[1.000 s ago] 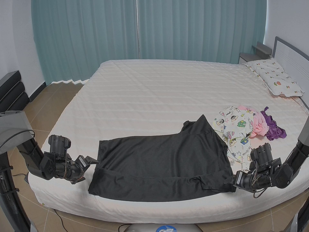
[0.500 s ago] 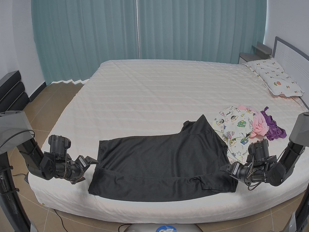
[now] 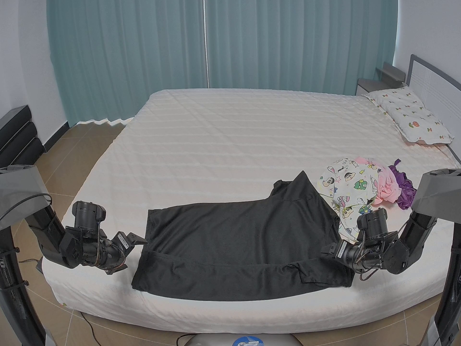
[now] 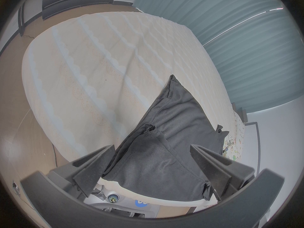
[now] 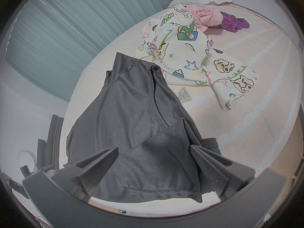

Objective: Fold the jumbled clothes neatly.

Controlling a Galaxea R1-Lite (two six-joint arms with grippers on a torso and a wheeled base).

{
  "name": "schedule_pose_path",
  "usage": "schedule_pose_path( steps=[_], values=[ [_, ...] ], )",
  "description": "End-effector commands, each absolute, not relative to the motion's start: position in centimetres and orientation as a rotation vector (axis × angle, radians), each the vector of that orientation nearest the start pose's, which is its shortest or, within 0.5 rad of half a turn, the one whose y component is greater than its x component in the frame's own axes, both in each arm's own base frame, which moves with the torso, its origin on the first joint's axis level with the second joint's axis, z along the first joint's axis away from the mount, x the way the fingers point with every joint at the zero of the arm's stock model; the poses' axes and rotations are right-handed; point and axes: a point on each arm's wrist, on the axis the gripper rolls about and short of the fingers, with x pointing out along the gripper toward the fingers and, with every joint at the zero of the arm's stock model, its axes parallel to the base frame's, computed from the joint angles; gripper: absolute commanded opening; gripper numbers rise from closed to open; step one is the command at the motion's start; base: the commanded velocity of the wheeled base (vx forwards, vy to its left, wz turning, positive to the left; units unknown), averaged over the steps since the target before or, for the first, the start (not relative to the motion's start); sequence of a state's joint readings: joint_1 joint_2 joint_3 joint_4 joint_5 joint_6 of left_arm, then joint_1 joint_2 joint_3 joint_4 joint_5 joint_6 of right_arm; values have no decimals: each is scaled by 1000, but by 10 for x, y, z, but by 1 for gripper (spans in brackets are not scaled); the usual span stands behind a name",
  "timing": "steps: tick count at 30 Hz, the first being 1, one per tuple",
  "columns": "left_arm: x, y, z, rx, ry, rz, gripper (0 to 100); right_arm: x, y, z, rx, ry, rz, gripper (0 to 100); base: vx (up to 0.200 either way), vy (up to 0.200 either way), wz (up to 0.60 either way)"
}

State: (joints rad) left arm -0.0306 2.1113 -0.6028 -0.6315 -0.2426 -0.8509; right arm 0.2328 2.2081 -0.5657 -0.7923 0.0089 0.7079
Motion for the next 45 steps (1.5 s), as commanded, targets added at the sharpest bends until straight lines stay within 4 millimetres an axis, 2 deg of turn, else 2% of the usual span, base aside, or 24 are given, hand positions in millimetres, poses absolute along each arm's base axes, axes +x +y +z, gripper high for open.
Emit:
schedule_pose_path(
  steps=[1, 13, 23, 24, 28, 34, 37, 40, 43, 45],
  values=[
    [305, -15, 9, -883, 933, 133, 100, 301, 72, -24, 558, 907, -92, 0, 0, 0, 0],
    [305, -15, 9, -883, 933, 133, 100, 303, 50, -15, 590, 866, -146, 0, 0, 0, 0],
    [305, -15, 9, -883, 933, 133, 100, 306, 43, -14, 611, 818, -148, 0, 0, 0, 0],
    [305, -15, 9, -883, 933, 133, 100, 306, 43, -15, 612, 816, -146, 100, 0, 0, 0],
    [305, -15, 9, -883, 933, 133, 100, 309, 44, -12, 620, 786, -133, 100, 0, 0, 0],
    [305, -15, 9, -884, 934, 134, 100, 308, 47, 4, 641, 719, -97, 100, 0, 0, 0],
    [305, -14, 9, -885, 933, 135, 100, 302, 62, 13, 627, 718, -41, 100, 0, 0, 0],
    [305, -14, 9, -883, 933, 134, 100, 296, 80, 12, 626, 738, -9, 100, 0, 0, 0],
    [305, -15, 9, -884, 934, 134, 100, 283, 110, 8, 691, 790, -4, 100, 0, 0, 0],
    [305, -15, 9, -884, 934, 134, 100, 280, 115, 5, 698, 807, -16, 100, 0, 0, 0]
  ],
)
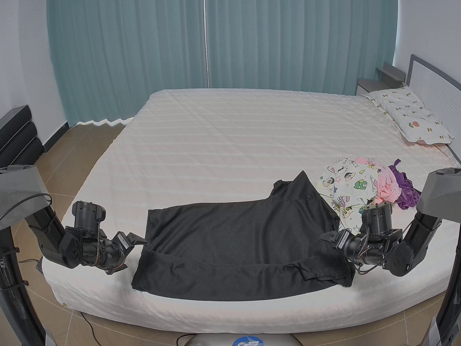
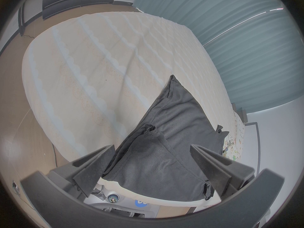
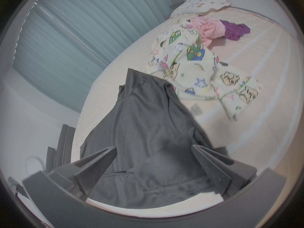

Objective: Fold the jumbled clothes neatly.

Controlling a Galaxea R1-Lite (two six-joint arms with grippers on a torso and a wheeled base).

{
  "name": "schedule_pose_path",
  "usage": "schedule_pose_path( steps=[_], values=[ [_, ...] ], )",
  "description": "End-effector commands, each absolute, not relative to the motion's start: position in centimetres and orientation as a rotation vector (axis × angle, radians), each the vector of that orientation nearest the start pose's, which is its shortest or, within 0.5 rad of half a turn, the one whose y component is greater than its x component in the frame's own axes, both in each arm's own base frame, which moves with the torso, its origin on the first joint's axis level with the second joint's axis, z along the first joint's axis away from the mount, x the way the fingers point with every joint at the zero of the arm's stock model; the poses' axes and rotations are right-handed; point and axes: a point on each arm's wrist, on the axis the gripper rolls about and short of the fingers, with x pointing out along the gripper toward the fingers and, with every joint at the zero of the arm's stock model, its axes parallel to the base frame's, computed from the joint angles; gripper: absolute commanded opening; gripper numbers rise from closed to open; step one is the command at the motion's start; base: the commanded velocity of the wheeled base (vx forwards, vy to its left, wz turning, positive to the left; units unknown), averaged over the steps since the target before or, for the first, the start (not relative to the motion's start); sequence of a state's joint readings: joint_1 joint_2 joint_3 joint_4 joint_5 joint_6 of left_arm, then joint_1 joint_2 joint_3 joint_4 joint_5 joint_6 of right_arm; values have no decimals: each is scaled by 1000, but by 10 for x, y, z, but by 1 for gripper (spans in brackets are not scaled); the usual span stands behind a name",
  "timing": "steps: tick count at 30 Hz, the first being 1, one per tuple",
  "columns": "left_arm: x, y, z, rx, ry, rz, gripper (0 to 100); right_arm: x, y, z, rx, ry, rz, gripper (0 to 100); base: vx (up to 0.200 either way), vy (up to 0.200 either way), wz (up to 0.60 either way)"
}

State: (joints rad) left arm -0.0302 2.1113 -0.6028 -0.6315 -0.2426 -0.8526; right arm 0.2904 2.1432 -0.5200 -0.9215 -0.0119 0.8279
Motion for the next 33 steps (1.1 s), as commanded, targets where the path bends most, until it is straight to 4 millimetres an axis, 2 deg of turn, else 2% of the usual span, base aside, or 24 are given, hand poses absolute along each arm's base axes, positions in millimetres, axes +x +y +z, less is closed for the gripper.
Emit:
schedule_pose_path(
  steps=[1, 10, 15, 25, 33],
  values=[
    [305, -15, 9, -884, 934, 134, 100, 276, 117, 3, 708, 819, -32, 100, 0, 0, 0],
    [305, -15, 9, -884, 934, 134, 100, 263, 114, -10, 759, 883, -104, 100, 0, 0, 0],
    [305, -15, 9, -884, 934, 134, 100, 252, 123, -16, 787, 913, -116, 100, 0, 0, 0],
    [305, -15, 9, -884, 934, 134, 100, 254, 126, -20, 778, 868, -179, 100, 0, 0, 0],
    [305, -14, 9, -885, 934, 136, 100, 263, 130, -31, 796, 779, -204, 100, 0, 0, 0]
  ],
)
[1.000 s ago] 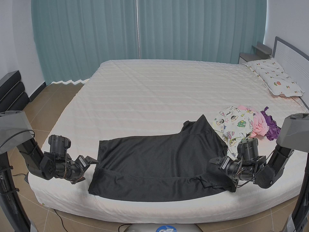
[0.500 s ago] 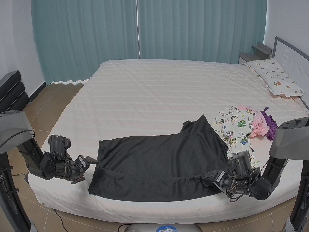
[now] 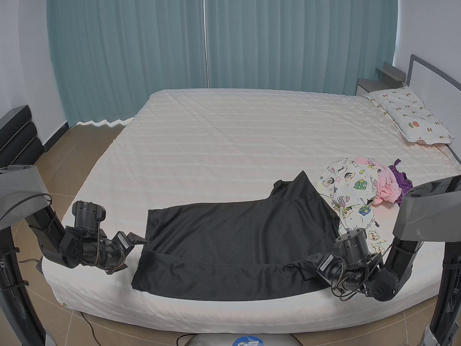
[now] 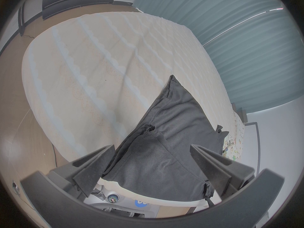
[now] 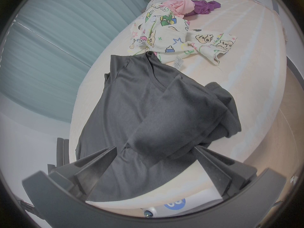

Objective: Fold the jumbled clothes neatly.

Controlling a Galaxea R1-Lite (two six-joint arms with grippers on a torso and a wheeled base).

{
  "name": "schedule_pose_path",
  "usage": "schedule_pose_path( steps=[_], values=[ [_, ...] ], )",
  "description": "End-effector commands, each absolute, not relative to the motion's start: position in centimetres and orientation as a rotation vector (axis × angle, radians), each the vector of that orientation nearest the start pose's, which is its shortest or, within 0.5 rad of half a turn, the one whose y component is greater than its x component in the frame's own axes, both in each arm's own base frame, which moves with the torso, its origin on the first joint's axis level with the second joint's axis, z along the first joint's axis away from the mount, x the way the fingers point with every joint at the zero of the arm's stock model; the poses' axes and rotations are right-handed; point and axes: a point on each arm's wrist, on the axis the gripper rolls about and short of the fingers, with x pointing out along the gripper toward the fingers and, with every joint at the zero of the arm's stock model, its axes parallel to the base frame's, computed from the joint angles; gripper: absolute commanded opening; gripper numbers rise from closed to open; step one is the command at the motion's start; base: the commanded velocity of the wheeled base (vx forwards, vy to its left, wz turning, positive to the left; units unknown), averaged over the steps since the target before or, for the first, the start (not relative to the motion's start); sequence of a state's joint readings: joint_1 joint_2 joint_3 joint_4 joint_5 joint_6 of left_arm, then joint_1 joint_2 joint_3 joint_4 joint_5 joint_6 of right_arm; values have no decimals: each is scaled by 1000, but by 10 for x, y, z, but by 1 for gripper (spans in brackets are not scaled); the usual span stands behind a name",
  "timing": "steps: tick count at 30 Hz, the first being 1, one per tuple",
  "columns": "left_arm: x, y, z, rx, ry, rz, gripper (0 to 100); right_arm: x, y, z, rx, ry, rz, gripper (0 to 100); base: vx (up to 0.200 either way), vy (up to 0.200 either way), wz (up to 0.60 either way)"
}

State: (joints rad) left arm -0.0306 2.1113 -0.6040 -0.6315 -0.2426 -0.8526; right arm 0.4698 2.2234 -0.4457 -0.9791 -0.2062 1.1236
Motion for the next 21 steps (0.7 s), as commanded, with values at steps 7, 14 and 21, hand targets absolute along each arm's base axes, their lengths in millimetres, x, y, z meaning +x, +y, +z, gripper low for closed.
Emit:
schedule_pose_path(
  steps=[7, 14, 21],
  values=[
    [306, -15, 9, -883, 933, 133, 100, 264, 130, -36, 792, 762, -216, 100, 0, 0, 0],
    [306, -14, 9, -885, 933, 135, 100, 261, 128, -34, 784, 749, -233, 100, 0, 0, 0],
    [305, -15, 9, -884, 935, 134, 100, 260, 128, -34, 782, 744, -239, 0, 0, 0, 0]
  ],
)
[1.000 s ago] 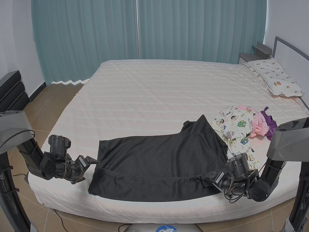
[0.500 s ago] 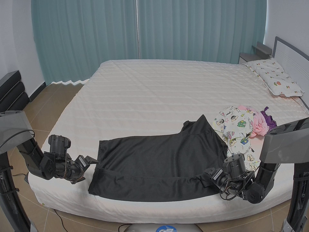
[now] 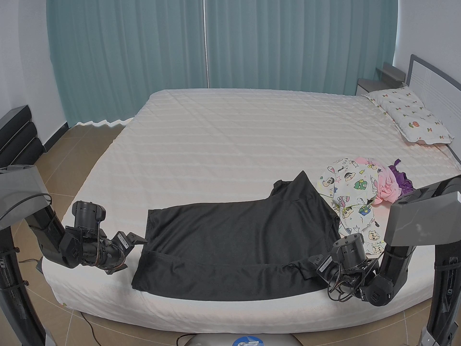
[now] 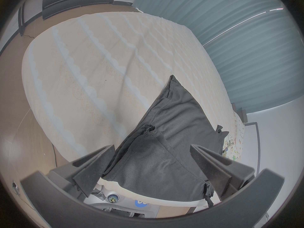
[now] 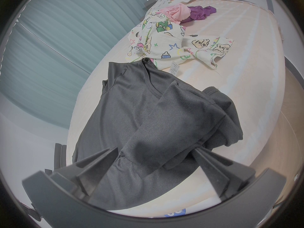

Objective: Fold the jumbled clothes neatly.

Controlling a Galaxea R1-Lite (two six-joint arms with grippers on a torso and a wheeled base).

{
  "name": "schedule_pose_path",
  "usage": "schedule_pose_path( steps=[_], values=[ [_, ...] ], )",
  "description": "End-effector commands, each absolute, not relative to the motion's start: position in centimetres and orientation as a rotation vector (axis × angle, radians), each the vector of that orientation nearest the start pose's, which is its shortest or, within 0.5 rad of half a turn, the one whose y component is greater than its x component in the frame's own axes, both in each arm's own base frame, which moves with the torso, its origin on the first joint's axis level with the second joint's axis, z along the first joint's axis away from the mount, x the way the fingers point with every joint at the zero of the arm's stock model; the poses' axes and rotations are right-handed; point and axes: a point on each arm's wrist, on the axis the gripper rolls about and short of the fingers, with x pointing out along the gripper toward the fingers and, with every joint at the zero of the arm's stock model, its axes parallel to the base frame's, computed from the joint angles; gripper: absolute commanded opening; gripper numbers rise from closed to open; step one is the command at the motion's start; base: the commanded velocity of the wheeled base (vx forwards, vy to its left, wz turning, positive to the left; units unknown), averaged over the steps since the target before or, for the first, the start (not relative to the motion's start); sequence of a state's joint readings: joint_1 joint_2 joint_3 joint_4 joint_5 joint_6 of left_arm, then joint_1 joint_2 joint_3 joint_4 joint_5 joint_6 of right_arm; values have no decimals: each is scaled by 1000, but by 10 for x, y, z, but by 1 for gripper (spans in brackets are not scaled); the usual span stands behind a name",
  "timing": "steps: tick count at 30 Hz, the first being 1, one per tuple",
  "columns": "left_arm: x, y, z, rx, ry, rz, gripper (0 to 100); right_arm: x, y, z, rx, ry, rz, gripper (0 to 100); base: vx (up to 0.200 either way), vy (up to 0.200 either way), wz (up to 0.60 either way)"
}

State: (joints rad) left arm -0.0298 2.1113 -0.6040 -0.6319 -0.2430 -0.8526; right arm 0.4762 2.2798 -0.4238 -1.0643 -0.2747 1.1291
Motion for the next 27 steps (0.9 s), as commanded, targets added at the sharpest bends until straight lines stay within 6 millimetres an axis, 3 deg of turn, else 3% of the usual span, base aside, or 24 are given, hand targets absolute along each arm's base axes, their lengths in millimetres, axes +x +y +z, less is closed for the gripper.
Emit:
schedule_pose_path(
  steps=[1, 17, 23, 27],
  values=[
    [306, -15, 9, -884, 934, 134, 100, 260, 128, -33, 780, 744, -239, 0, 0, 0, 0],
    [305, -15, 9, -884, 935, 134, 100, 248, 122, -18, 779, 746, -221, 0, 0, 0, 0],
    [305, -15, 9, -884, 934, 134, 100, 245, 122, 9, 846, 743, -108, 0, 0, 0, 0],
    [305, -15, 9, -884, 934, 134, 100, 245, 119, 16, 856, 760, -98, 0, 0, 0, 0]
  ],
)
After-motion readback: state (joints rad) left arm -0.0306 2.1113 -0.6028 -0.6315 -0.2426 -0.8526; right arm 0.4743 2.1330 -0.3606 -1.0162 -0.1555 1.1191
